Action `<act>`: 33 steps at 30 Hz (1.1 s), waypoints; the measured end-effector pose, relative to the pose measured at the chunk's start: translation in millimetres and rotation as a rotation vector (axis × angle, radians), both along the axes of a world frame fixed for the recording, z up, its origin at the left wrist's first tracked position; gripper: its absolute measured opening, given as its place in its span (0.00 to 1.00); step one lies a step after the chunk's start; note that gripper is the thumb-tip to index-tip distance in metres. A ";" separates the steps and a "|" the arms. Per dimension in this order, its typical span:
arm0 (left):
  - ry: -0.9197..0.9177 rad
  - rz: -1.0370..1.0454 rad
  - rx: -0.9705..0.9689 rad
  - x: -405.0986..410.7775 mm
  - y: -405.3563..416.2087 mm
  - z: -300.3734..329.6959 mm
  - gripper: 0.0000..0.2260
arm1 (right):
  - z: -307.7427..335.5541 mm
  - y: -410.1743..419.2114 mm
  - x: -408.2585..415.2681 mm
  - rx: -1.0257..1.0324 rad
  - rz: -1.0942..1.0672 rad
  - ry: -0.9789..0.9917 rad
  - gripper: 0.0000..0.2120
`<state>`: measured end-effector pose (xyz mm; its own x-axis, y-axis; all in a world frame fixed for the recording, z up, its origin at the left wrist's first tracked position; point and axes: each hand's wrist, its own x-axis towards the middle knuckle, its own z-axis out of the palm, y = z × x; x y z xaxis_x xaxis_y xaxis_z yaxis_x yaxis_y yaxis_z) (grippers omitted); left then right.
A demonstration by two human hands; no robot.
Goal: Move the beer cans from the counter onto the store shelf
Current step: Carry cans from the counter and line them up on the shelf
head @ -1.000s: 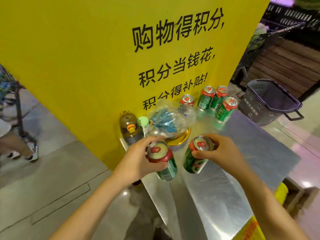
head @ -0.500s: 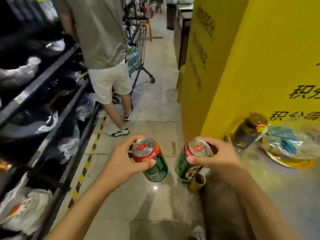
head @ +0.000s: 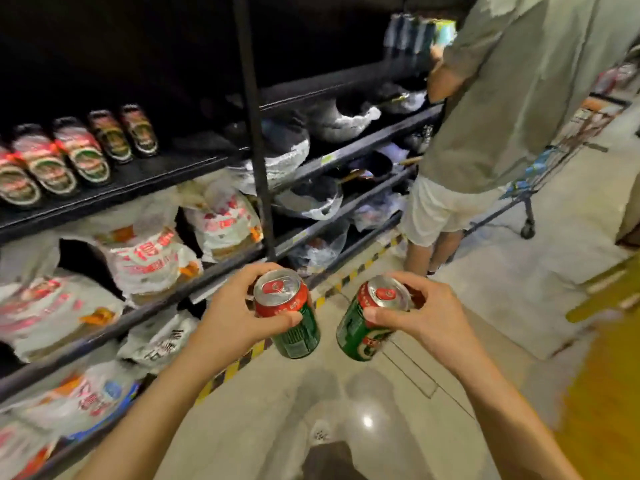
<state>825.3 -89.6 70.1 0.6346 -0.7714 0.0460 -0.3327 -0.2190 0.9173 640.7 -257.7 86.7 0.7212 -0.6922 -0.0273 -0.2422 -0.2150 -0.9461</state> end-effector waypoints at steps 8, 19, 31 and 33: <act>-0.070 0.349 0.003 77.4 6.2 14.7 0.22 | 8.0 -47.9 145.4 -0.067 0.356 -0.024 0.15; -0.124 0.610 0.042 180.3 -0.7 27.2 0.23 | 18.2 -76.5 307.2 -0.062 0.566 -0.072 0.16; -0.177 0.575 0.048 355.6 -9.3 40.2 0.19 | 15.4 -78.2 482.4 -0.093 0.578 -0.080 0.14; -0.227 0.566 0.063 384.6 -11.4 44.7 0.19 | 16.3 -76.8 511.9 -0.116 0.580 -0.089 0.14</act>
<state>1209.9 -101.0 114.8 0.9264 -0.3229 0.1937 -0.3347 -0.4705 0.8165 1152.6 -334.5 103.0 0.9783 -0.1799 0.1028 0.0247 -0.3916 -0.9198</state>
